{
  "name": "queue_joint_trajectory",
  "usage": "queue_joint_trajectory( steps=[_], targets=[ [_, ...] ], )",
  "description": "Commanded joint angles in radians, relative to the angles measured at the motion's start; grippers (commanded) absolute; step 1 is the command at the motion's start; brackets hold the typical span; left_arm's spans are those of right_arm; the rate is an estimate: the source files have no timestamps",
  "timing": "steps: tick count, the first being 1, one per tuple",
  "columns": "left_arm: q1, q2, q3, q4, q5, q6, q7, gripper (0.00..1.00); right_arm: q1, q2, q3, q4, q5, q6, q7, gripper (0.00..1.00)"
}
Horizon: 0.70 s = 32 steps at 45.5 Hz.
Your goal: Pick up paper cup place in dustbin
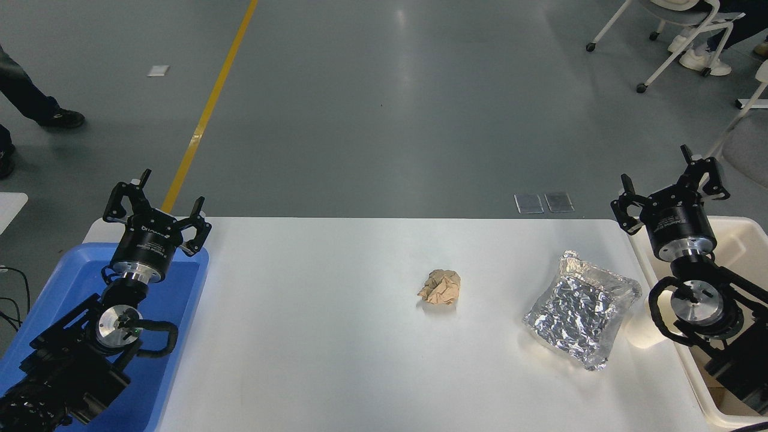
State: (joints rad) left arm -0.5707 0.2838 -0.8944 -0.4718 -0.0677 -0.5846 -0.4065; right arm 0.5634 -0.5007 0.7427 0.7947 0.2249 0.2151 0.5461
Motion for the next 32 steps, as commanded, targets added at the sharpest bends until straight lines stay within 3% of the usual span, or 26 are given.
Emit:
queue_joint_trajectory(
  steps=[1,23,29,32],
  targets=[
    [0.0,0.0,0.0,0.001,-0.001,0.0,0.0,0.99,0.02,-0.004,-0.037,-0.002,-0.004,0.003,0.0,1.0],
    [-0.001,0.0,0.0,0.001,-0.001,0.0,0.0,0.99,0.119,-0.09,-0.204,-0.008,-0.001,-0.016,-0.005,1.0],
    [0.0,0.0,0.0,0.001,-0.001,0.0,0.0,0.99,0.213,-0.18,-0.414,-0.012,-0.006,-0.034,-0.015,1.0],
    [0.0,0.0,0.0,-0.001,-0.001,0.0,0.0,0.99,0.314,-0.226,-0.605,-0.012,-0.003,-0.034,-0.05,1.0]
  ],
)
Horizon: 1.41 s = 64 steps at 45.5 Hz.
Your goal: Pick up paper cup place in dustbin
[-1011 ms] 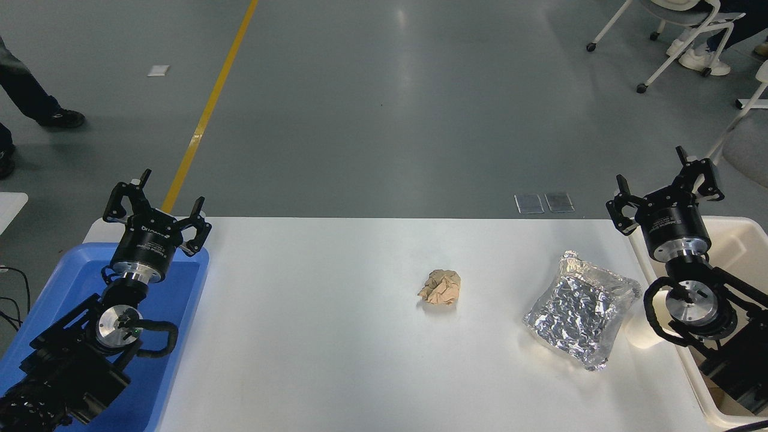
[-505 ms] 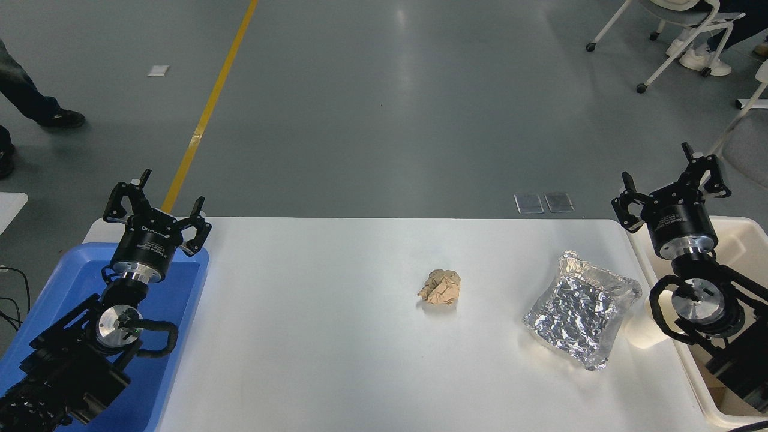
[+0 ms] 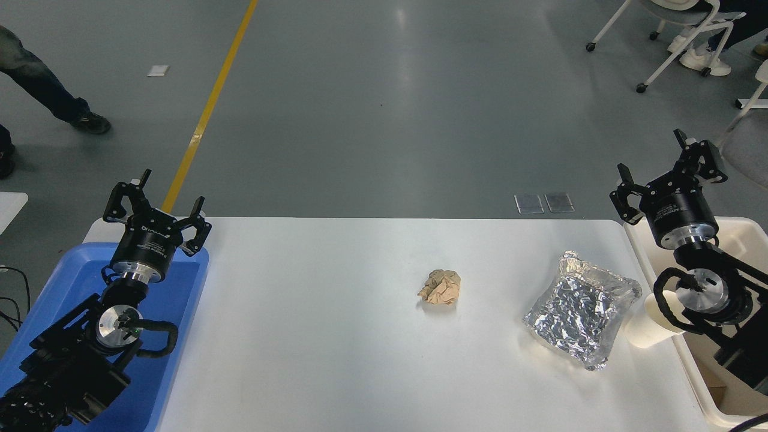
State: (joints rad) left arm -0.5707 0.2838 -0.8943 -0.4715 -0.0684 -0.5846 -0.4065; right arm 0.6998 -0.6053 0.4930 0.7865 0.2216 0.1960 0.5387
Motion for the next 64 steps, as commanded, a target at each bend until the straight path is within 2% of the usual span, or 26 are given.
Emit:
queue_joint_trajectory(
  steps=[1,4,7,11,17,25,34,39,46,56,64],
  targets=[
    [0.0,0.0,0.0,0.001,-0.001,0.0,0.0,0.99,0.222,-0.132,-0.434,-0.004,0.004,-0.015,-0.06,1.0],
    [0.0,0.0,0.0,-0.001,0.001,0.0,0.0,0.99,0.361,-0.145,-0.69,-0.006,0.012,-0.015,-0.121,1.0],
    [0.0,0.0,0.0,0.001,0.001,0.0,0.0,0.99,0.489,-0.139,-0.948,-0.006,0.016,-0.015,-0.158,1.0],
    [0.0,0.0,0.0,0.001,0.001,0.0,0.0,0.99,0.636,-0.108,-1.242,-0.009,0.019,-0.015,-0.164,1.0],
    [0.0,0.0,0.0,-0.001,-0.001,0.0,0.0,0.99,0.788,-0.068,-1.491,-0.007,0.01,-0.003,-0.163,1.0],
    [0.0,0.0,0.0,0.001,-0.001,0.0,0.0,0.99,0.882,-0.07,-1.527,-0.009,-0.013,-0.001,-0.16,1.0],
    [0.0,0.0,0.0,-0.001,-0.001,0.0,0.0,0.99,1.015,-0.065,-1.565,-0.003,-0.197,0.016,-0.158,1.0],
    [-0.001,0.0,0.0,-0.001,-0.001,0.0,0.0,0.99,1.046,-0.051,-1.599,0.0,-0.242,0.124,-0.158,1.0],
    [-0.002,0.0,0.0,-0.001,-0.001,0.0,0.0,0.99,1.139,-0.018,-1.752,0.039,-0.243,0.287,-0.158,1.0],
    [-0.001,0.0,0.0,-0.001,-0.001,0.0,0.0,0.99,1.308,0.029,-2.016,0.183,-0.26,0.365,-0.158,1.0],
    [-0.002,0.0,0.0,-0.001,-0.001,-0.001,0.0,0.99,1.399,0.029,-2.084,0.303,-0.381,0.43,-0.158,1.0]
  ],
)
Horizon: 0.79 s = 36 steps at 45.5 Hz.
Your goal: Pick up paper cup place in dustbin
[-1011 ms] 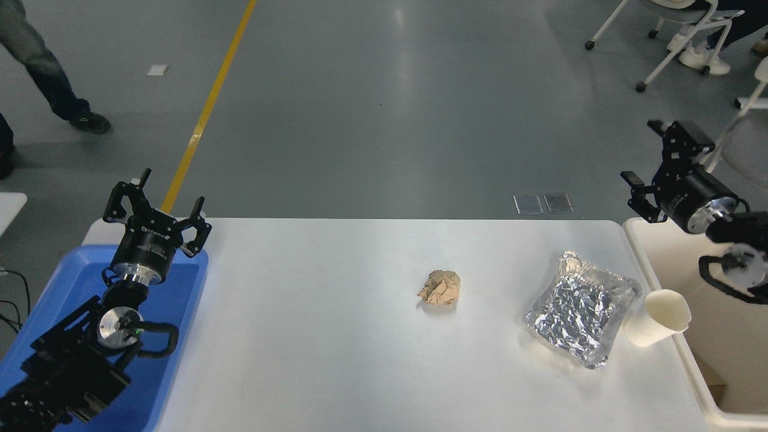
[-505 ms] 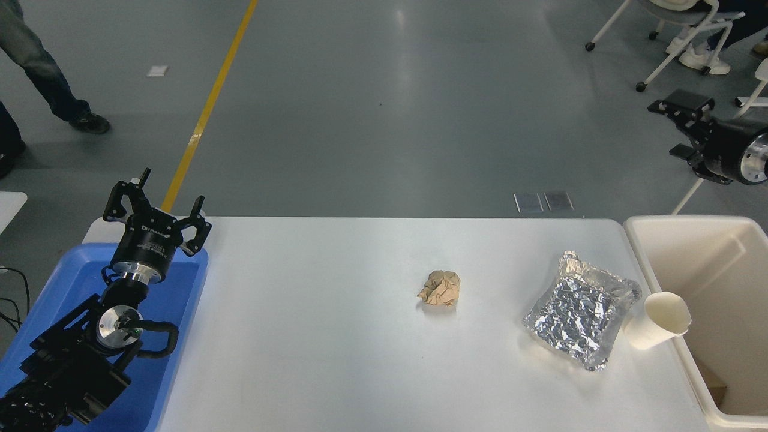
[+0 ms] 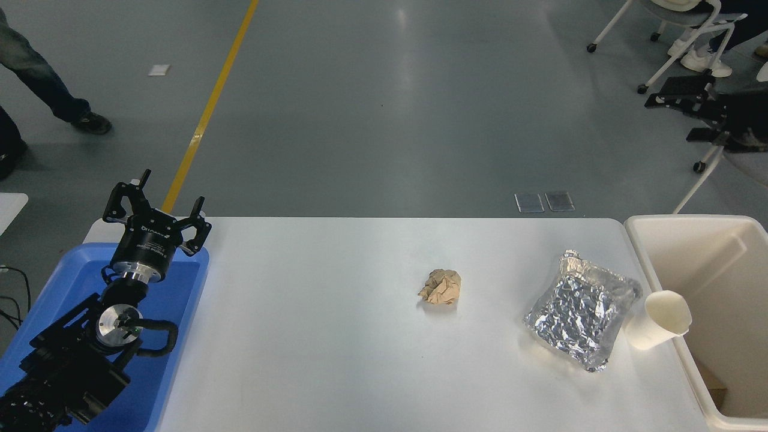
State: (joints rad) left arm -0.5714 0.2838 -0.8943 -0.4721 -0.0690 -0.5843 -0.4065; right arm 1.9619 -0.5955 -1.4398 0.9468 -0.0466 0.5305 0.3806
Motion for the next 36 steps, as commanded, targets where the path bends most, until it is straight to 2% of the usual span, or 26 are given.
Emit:
queue_joint_trajectory(
  steps=[1,14,30,36],
  targets=[
    [0.001,0.0,0.0,0.001,0.0,0.0,0.0,0.99,0.144,0.017,-0.162,0.157,-0.137,0.098,0.0,1.0],
    [0.001,0.0,0.0,0.001,0.0,0.0,0.0,0.99,0.305,0.02,-0.315,0.374,-0.43,0.106,-0.002,1.0],
    [0.001,0.0,0.0,0.0,0.001,0.0,0.0,0.99,0.292,0.011,-0.303,0.391,-0.424,0.094,-0.002,1.0],
    [0.001,0.0,0.0,0.001,0.001,0.0,0.0,0.99,0.223,-0.012,-0.263,0.383,-0.359,0.089,-0.002,1.0]
  ],
)
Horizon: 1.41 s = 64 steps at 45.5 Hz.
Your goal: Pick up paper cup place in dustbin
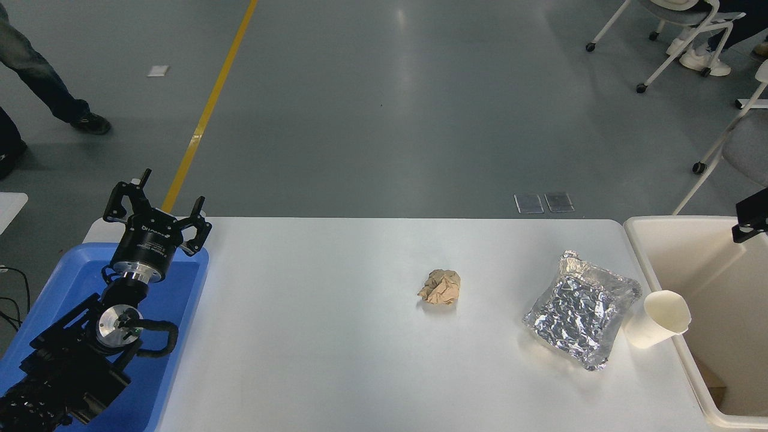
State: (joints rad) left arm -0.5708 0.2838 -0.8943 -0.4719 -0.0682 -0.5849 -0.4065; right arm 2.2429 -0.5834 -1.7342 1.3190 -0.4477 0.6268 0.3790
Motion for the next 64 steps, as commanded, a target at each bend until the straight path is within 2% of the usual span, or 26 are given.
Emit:
queue_joint_trajectory(
  steps=[1,10,23,32,53,64],
  targets=[
    [0.0,0.0,0.002,-0.001,-0.001,0.0,0.0,0.99,-0.072,-0.03,0.039,0.009,0.053,-0.007,0.0,1.0],
    [0.0,0.0,0.0,-0.001,-0.001,0.0,0.0,0.99,-0.206,-0.075,0.108,-0.026,0.155,-0.009,0.001,1.0],
    [0.0,0.0,0.0,-0.001,0.001,0.0,0.0,0.99,-0.451,-0.085,0.142,-0.182,0.369,-0.015,0.001,1.0],
    [0.0,0.0,0.0,-0.001,0.001,0.0,0.0,0.99,-0.58,-0.085,0.206,-0.273,0.374,-0.044,0.003,1.0],
    [0.0,0.0,0.0,0.001,0.001,0.0,0.0,0.99,-0.796,-0.047,0.318,-0.346,0.366,-0.286,0.0,1.0],
    [0.0,0.0,0.0,0.001,0.001,0.0,0.0,0.99,-0.875,-0.03,0.363,-0.412,0.366,-0.329,0.001,1.0]
  ],
)
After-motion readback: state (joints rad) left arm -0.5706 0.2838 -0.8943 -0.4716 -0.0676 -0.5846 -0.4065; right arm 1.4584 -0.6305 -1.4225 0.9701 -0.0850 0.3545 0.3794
